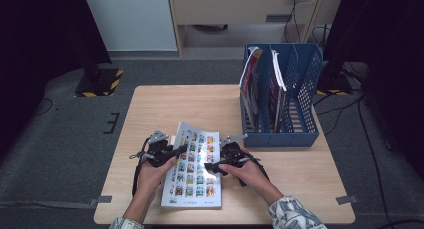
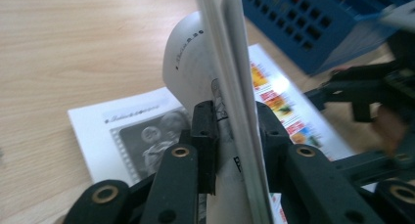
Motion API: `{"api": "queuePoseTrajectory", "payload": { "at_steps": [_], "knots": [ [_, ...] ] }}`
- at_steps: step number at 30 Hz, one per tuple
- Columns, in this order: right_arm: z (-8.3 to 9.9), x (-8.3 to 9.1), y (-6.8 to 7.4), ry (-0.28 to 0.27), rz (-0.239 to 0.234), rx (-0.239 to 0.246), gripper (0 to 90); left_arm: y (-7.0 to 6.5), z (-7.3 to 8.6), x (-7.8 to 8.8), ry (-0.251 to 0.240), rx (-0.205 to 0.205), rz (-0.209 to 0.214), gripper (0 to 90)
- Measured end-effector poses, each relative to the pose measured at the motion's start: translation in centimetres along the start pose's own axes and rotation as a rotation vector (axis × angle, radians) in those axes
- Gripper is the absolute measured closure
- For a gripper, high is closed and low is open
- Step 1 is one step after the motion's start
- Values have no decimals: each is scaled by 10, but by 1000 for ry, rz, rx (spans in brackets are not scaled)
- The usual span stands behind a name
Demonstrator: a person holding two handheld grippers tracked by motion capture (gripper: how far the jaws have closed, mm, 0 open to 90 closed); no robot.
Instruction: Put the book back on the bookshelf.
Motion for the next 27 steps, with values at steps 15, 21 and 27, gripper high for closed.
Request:
{"api": "queuePoseTrajectory", "payload": {
  "at_steps": [15,21,27],
  "knots": [
    [2,-1,1,-12,13,19,110,42,14,13,32,-8,-236,374],
    [2,0,1,-11,13,18,110,33,24,18,89,-64,-236,440],
    [2,0,0,-11,16,19,116,29,35,8,139,-68,-208,468]
  ]
}}
Point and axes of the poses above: each handheld gripper's, and its own axes: x roughly backward along the jaws, z roughly out of its underside, y roughly to its left, the point moved 7 cm from there along -x, roughly forward along the jaws, and after that the axes turned 1 degree about -z, right-handed, at the moved point
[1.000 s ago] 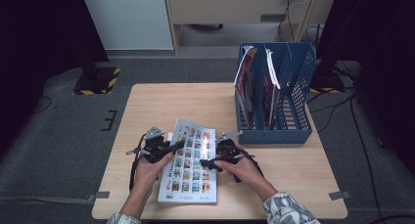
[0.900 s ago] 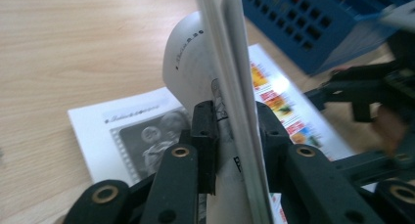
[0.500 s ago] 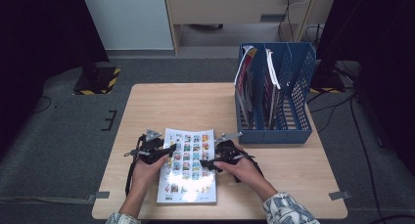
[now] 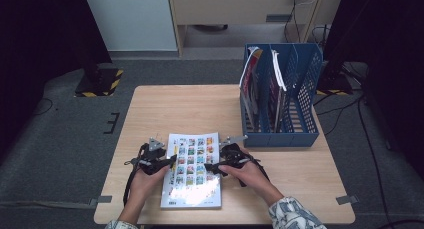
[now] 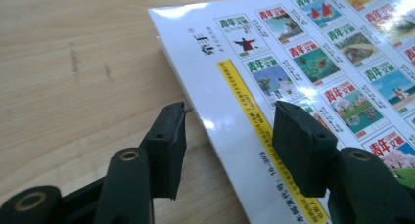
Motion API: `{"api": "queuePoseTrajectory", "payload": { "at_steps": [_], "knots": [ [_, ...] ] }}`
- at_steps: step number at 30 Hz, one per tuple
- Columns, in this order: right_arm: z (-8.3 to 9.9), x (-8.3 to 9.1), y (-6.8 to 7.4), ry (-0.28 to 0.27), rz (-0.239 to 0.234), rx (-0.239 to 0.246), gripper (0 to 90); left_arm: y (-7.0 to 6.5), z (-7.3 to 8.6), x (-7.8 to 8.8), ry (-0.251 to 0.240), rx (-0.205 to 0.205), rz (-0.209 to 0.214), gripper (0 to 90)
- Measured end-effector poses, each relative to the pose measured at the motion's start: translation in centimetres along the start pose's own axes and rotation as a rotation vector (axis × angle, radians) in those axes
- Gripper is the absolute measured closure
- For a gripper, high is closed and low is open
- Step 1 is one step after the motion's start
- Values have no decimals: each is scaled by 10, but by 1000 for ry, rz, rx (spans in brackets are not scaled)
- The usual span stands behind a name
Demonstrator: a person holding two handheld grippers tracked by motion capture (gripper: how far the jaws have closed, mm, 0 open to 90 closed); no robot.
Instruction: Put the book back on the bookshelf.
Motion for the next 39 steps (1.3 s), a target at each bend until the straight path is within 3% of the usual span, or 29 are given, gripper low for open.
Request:
{"api": "queuePoseTrajectory", "payload": {
  "at_steps": [4,10,14,18,28,37,39],
  "knots": [
    [0,0,0,3,2,3,116,-2,1,-1,0,-1,0,487],
    [-2,0,0,1,3,-22,141,0,4,-3,-9,42,25,489],
    [-5,0,2,32,-1,-31,159,1,4,-3,-6,57,35,489],
    [-14,4,9,14,-31,-36,178,1,4,-3,-5,58,37,489],
    [-20,-4,14,26,-57,-41,178,2,5,-3,-7,73,42,489],
    [-25,-9,15,41,-84,-71,173,2,5,-3,-11,71,39,489],
    [-24,-13,17,53,-108,-85,203,2,5,-3,-12,72,38,488]
  ]
}}
Point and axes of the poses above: each handheld gripper's, and its own axes: x roughly backward along the jaws, z roughly out of its underside, y roughly to its left, the point moved 7 cm from there along -x, roughly forward along the jaws, and after that the axes turned 1 degree about -z, right-handed, at the moved point
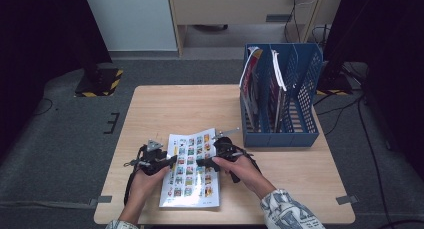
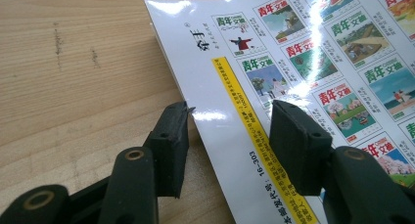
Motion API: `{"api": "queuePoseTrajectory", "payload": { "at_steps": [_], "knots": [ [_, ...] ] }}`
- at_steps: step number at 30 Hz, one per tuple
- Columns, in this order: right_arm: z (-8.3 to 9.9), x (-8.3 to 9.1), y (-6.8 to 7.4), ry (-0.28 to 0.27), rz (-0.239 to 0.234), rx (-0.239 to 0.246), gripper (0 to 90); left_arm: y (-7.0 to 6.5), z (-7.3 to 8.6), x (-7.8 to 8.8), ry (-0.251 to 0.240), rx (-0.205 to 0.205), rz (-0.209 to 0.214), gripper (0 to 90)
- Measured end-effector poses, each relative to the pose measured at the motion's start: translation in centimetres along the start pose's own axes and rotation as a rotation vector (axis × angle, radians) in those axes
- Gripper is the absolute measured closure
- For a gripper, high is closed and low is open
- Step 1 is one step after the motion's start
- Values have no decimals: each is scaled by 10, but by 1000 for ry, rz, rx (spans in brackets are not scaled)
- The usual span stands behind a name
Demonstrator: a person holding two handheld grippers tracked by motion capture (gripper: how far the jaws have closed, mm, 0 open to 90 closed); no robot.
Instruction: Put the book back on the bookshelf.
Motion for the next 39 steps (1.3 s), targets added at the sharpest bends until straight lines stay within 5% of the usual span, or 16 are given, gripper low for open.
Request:
{"api": "queuePoseTrajectory", "payload": {
  "at_steps": [3,18,26,34,39],
  "knots": [
    [0,-9,2,21,28,14,177,0,0,0,-1,0,-3,488],
    [1,-10,-5,31,8,-14,239,0,0,0,6,15,2,461],
    [1,-9,-7,14,3,-7,263,-2,0,0,16,-18,5,435],
    [1,-7,-12,19,20,-18,403,-4,5,5,57,-38,49,367],
    [1,-6,-14,16,4,-53,462,-4,11,5,73,25,132,344]
  ]
}}
Point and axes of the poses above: each handheld gripper's, and its own axes: x roughly backward along the jaws, z roughly out of its underside, y roughly to its left, the point moved 7 cm from there along -x, roughly forward along the jaws, and after that the axes turned 1 degree about -z, right-handed, at the moved point
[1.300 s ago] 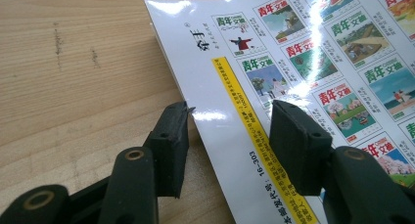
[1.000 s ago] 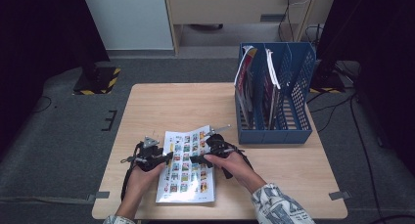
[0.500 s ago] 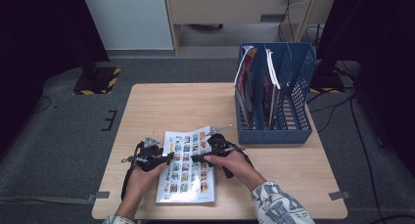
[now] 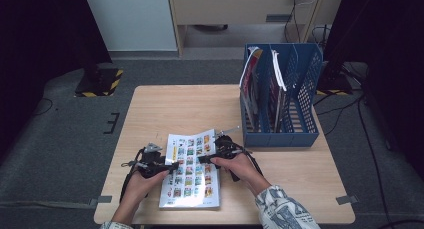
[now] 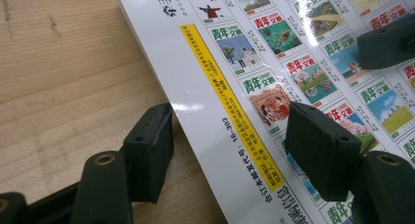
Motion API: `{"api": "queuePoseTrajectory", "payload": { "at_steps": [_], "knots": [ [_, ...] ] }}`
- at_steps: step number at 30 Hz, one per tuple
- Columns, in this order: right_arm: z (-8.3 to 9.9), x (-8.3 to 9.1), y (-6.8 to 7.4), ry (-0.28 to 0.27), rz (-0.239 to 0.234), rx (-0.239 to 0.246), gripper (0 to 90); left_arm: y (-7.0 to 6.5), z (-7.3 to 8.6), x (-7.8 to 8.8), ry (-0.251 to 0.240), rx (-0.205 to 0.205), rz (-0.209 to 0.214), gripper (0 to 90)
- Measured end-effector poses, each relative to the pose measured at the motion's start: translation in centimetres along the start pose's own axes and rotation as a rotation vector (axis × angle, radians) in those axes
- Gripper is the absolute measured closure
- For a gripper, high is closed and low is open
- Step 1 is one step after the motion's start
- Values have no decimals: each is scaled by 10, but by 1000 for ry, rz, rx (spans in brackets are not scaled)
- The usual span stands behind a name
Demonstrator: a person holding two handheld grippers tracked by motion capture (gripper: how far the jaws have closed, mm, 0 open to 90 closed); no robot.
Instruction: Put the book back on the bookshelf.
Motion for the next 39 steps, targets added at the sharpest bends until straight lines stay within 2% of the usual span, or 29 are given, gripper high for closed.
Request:
{"api": "queuePoseTrajectory", "payload": {
  "at_steps": [5,6,11,14,18,21,22,26,28,30,34,37,39],
  "knots": [
    [-1,1,2,6,-21,-11,495,2,0,-1,6,18,28,353],
    [-3,2,5,4,-29,1,503,2,0,-1,10,20,28,355],
    [-9,2,13,9,-41,20,444,2,-1,-1,13,20,21,366],
    [-8,-3,17,27,-65,2,416,2,-1,-1,11,13,16,372],
    [-8,-7,18,33,-66,-20,425,2,-2,-1,12,20,15,380],
    [-7,-7,16,36,-63,-28,449,4,-3,0,-5,15,0,427],
    [-8,-7,16,36,-59,-45,482,4,-5,1,-6,10,-10,456],
    [-8,-6,16,43,-47,-65,527,5,-8,2,-2,4,-36,519],
    [-9,-5,17,43,-45,-67,551,7,-9,4,-7,5,-49,583],
    [-10,-4,18,41,-46,-78,572,8,-10,5,-1,8,-45,622],
    [-12,-4,17,38,-42,-70,599,9,-11,6,-3,11,-50,673],
    [-15,-3,18,28,-32,-82,627,9,-14,8,-20,9,-56,724],
    [-17,-2,16,19,-26,-72,643,10,-15,8,-24,9,-55,745]
  ]
}}
Point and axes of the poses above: each handheld gripper's, and its own axes: x roughly backward along the jaws, z roughly out of its underside, y roughly to its left, the point moved 7 cm from there along -x, roughly forward along the jaws, and after that the axes turned 1 degree about -z, right-handed, at the moved point
